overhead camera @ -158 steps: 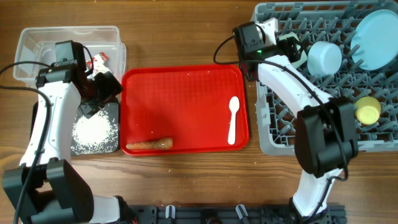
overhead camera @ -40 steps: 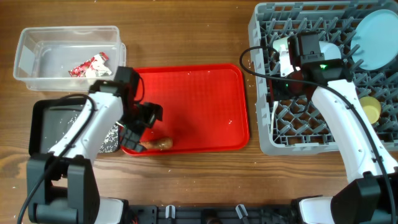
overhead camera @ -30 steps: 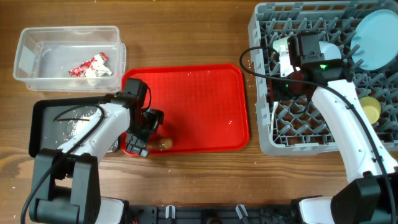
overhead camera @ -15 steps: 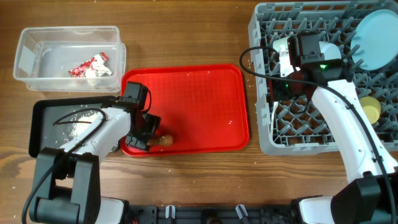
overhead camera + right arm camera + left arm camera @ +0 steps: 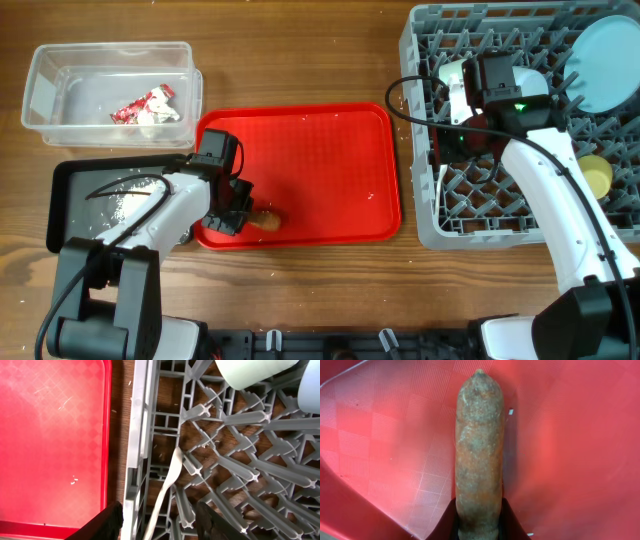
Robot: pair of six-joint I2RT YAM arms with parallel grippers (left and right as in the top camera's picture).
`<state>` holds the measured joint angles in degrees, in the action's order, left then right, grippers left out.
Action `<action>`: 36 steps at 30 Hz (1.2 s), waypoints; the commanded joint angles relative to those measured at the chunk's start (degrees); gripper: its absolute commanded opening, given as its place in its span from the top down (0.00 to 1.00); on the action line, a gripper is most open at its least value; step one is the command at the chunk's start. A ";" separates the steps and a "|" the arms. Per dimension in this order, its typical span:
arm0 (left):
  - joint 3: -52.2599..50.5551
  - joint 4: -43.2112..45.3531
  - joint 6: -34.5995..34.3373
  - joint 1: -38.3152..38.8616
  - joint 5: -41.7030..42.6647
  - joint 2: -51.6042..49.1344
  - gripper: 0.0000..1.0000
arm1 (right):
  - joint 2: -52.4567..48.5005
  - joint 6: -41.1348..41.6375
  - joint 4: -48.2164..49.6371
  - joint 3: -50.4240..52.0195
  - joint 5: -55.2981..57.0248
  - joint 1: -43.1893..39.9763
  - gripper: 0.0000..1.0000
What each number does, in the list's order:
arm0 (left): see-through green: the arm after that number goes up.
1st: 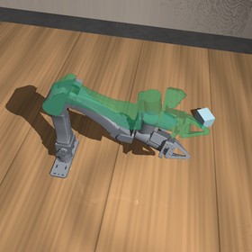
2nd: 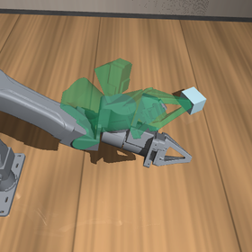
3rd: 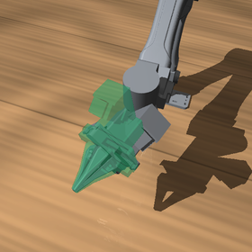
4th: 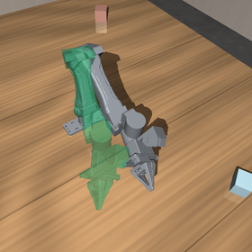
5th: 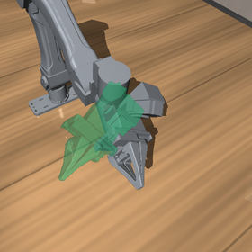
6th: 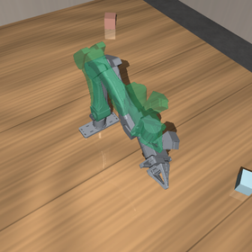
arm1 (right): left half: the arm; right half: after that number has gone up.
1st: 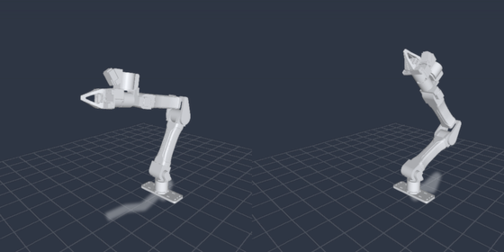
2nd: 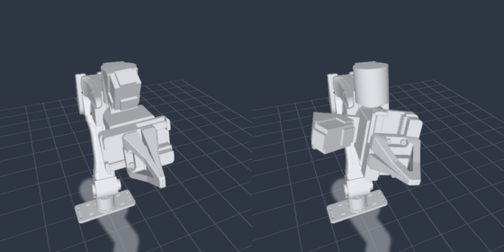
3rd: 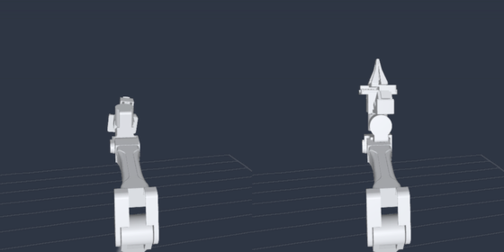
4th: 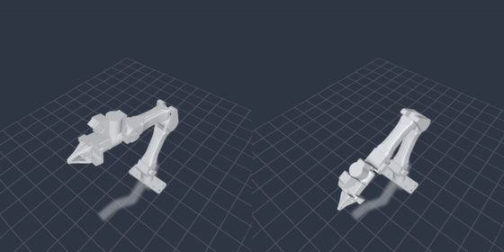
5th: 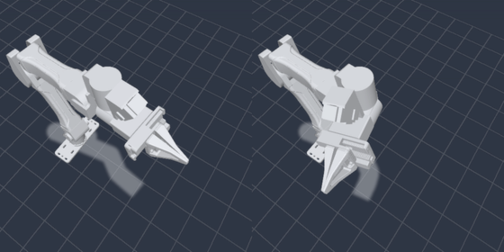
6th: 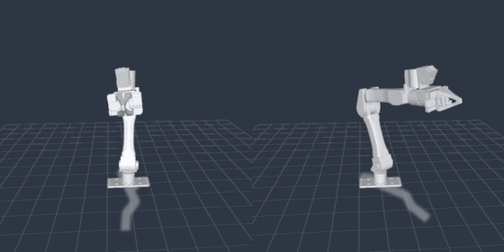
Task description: Sort waste into correct bins and load items into the dishwasher rack
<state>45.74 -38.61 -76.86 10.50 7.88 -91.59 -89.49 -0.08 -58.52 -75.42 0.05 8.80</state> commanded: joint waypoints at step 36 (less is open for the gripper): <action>9.77 4.81 27.17 -41.16 -11.30 -1.33 0.93 | 0.85 0.46 -0.68 -0.39 -0.09 0.00 0.51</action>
<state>54.61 -35.33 -50.65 -30.39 -1.93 -89.62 -89.49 -0.08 -59.00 -75.42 0.03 8.80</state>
